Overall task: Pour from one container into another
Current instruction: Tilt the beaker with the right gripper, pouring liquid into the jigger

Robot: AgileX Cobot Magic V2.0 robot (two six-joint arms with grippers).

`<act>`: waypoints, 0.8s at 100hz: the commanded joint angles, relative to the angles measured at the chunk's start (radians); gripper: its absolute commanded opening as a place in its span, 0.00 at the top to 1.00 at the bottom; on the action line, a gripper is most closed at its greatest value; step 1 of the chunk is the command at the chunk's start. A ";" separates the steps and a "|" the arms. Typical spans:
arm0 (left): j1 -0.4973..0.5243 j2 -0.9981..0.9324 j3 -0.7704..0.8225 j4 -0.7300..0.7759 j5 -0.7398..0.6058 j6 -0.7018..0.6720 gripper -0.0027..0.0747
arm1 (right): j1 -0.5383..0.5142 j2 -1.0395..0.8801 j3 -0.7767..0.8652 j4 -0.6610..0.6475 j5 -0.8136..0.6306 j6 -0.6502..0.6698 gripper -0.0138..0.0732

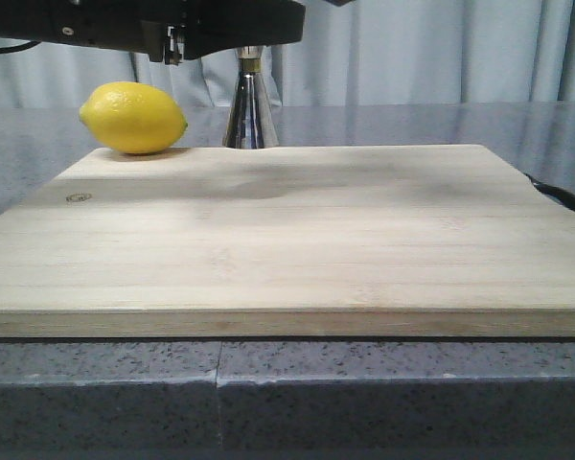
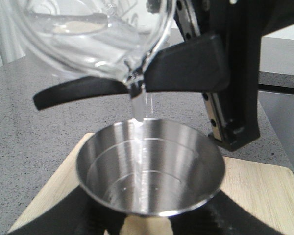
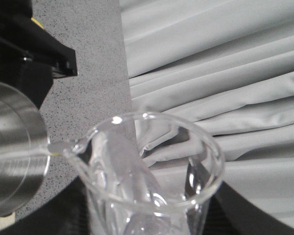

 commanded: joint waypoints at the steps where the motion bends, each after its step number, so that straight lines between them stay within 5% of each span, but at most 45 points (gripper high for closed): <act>1: -0.008 -0.055 -0.030 -0.095 0.097 0.003 0.60 | 0.000 -0.035 -0.038 -0.014 -0.040 -0.003 0.52; 80: -0.008 -0.055 -0.030 -0.095 0.097 0.003 0.60 | 0.000 -0.035 -0.038 -0.120 -0.040 -0.003 0.52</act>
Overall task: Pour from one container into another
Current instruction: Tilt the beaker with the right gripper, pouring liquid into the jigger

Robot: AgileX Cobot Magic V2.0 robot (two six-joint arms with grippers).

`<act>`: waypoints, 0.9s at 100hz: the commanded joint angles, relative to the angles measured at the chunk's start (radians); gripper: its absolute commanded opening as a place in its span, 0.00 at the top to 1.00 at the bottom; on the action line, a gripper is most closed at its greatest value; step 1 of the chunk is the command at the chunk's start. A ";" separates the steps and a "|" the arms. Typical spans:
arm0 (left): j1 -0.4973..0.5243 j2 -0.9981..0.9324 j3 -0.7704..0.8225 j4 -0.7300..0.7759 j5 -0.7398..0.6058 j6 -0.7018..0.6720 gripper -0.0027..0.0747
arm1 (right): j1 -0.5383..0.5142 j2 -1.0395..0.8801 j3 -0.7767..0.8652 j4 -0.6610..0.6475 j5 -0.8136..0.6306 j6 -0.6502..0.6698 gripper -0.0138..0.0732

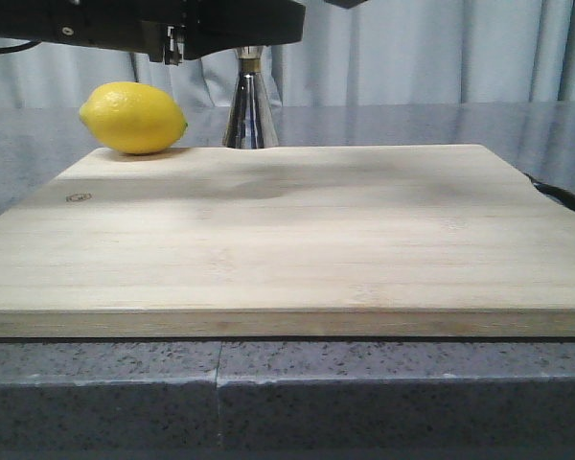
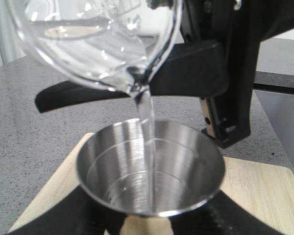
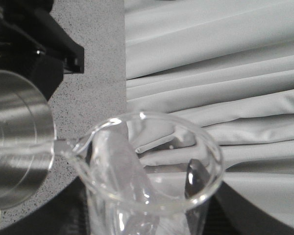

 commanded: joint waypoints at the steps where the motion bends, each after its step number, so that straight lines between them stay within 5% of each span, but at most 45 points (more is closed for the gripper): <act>1: -0.008 -0.055 -0.030 -0.095 0.097 0.003 0.60 | 0.000 -0.035 -0.038 -0.017 -0.029 -0.001 0.52; 90: -0.008 -0.055 -0.030 -0.095 0.097 0.003 0.60 | 0.000 -0.035 -0.038 -0.104 -0.029 -0.001 0.52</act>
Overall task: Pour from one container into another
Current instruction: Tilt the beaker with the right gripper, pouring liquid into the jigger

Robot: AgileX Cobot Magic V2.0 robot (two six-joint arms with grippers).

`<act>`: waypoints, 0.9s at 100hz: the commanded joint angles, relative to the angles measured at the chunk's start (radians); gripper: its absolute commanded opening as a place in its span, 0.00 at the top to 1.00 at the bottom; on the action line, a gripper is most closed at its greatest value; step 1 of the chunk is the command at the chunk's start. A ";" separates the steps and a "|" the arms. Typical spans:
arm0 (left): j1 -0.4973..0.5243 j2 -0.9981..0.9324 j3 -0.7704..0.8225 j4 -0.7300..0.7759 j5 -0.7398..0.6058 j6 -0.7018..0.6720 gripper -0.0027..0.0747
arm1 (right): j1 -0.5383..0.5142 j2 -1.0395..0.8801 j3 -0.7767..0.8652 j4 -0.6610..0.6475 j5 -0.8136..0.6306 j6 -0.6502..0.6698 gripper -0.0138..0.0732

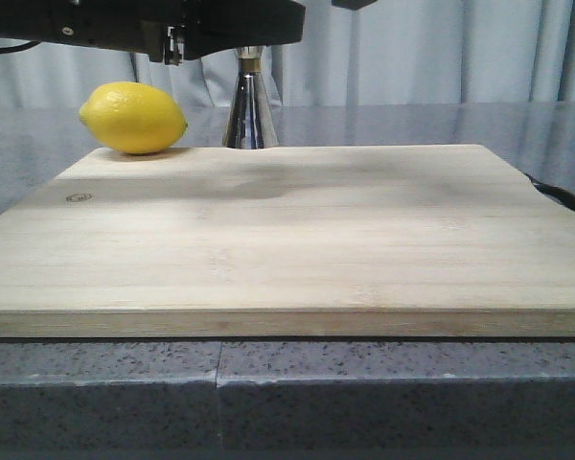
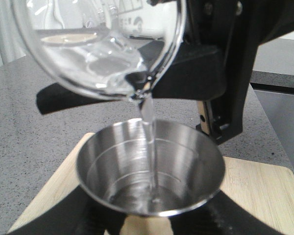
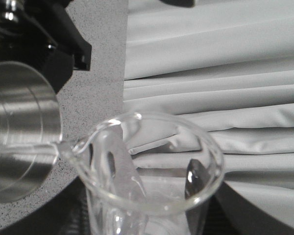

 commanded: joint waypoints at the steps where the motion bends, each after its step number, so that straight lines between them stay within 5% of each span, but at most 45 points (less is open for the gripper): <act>1: -0.008 -0.055 -0.030 -0.095 0.097 0.003 0.60 | 0.000 -0.035 -0.038 -0.018 -0.021 -0.001 0.52; 90: -0.008 -0.055 -0.030 -0.095 0.097 0.003 0.60 | 0.000 -0.035 -0.038 -0.132 -0.021 -0.001 0.52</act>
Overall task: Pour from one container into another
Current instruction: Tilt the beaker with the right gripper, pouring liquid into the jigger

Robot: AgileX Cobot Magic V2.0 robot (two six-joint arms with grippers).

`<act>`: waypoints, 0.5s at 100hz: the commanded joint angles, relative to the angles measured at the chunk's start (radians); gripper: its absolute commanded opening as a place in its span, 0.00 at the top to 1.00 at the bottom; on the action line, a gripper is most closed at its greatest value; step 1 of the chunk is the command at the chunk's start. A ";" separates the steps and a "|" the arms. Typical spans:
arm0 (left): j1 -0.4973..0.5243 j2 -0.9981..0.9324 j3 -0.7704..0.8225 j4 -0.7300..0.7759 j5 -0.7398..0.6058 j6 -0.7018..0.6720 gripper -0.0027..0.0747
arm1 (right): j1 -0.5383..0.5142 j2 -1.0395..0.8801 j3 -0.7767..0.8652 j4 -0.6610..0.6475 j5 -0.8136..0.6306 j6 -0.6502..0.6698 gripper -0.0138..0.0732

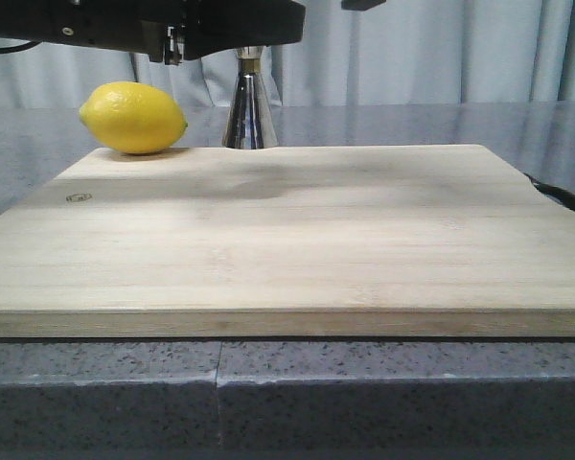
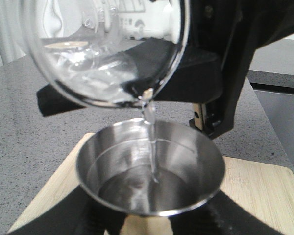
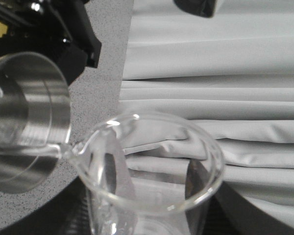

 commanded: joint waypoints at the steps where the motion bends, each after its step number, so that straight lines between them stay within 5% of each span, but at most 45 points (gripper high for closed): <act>1: -0.008 -0.055 -0.030 -0.095 0.097 0.003 0.60 | 0.000 -0.035 -0.038 -0.024 -0.013 -0.001 0.52; 50: -0.008 -0.055 -0.030 -0.095 0.097 0.003 0.60 | 0.000 -0.035 -0.038 -0.077 -0.013 -0.001 0.52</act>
